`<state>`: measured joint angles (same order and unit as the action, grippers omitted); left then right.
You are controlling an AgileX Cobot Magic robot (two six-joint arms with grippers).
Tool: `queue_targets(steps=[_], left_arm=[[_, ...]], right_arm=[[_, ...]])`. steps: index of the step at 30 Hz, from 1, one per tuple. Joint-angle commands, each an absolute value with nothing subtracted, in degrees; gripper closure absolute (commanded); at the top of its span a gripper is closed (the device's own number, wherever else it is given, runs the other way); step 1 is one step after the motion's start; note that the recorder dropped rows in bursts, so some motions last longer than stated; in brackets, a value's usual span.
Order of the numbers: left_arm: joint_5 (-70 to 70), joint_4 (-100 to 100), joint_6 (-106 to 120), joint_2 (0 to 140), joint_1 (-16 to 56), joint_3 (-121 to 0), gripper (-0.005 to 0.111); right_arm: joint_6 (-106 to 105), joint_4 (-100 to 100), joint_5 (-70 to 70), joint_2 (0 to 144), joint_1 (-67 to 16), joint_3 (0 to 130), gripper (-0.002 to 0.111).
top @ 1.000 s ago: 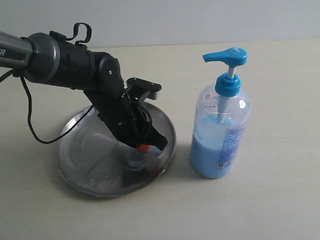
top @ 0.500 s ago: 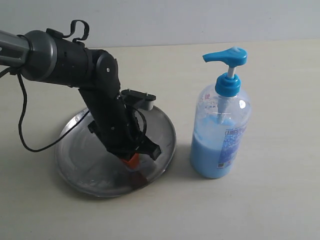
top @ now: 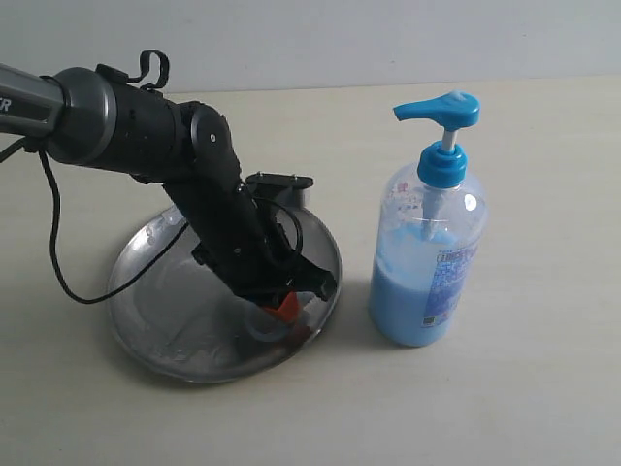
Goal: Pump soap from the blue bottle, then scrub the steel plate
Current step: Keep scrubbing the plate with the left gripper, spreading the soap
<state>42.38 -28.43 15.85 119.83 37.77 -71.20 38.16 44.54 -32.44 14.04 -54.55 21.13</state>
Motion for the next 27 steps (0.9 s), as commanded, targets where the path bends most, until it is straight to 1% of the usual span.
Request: queue_targets(steps=[1, 5, 9, 18, 21, 25, 27], left_arm=[[34.3, -26.5, 16.4, 121.7, 37.9, -70.2, 0.107], [31.1, -26.0, 16.4, 121.7, 37.9, -70.2, 0.107], [31.7, -24.3, 16.3, 122.7, 36.8, -70.7, 0.107], [41.5, -19.6, 15.7, 123.6, 33.2, -73.5, 0.107], [48.9, -16.9, 15.6, 123.6, 32.6, -74.1, 0.107], [53.2, -17.6, 15.9, 123.6, 32.7, -74.1, 0.107], [53.5, -21.6, 17.1, 123.6, 32.7, -74.1, 0.107]], right_arm=[[38.1, 45.0, -31.6, 13.8, -54.7, 21.0, 0.099], [38.1, 45.1, -31.6, 13.8, -54.7, 21.0, 0.099], [38.1, 45.2, -31.6, 13.8, -54.7, 21.0, 0.099], [38.1, 45.2, -31.6, 13.8, -54.7, 21.0, 0.099], [38.1, 45.2, -31.6, 13.8, -54.7, 21.0, 0.099], [38.1, 45.2, -31.6, 13.8, -54.7, 21.0, 0.099], [38.1, 45.2, -31.6, 13.8, -54.7, 21.0, 0.099]])
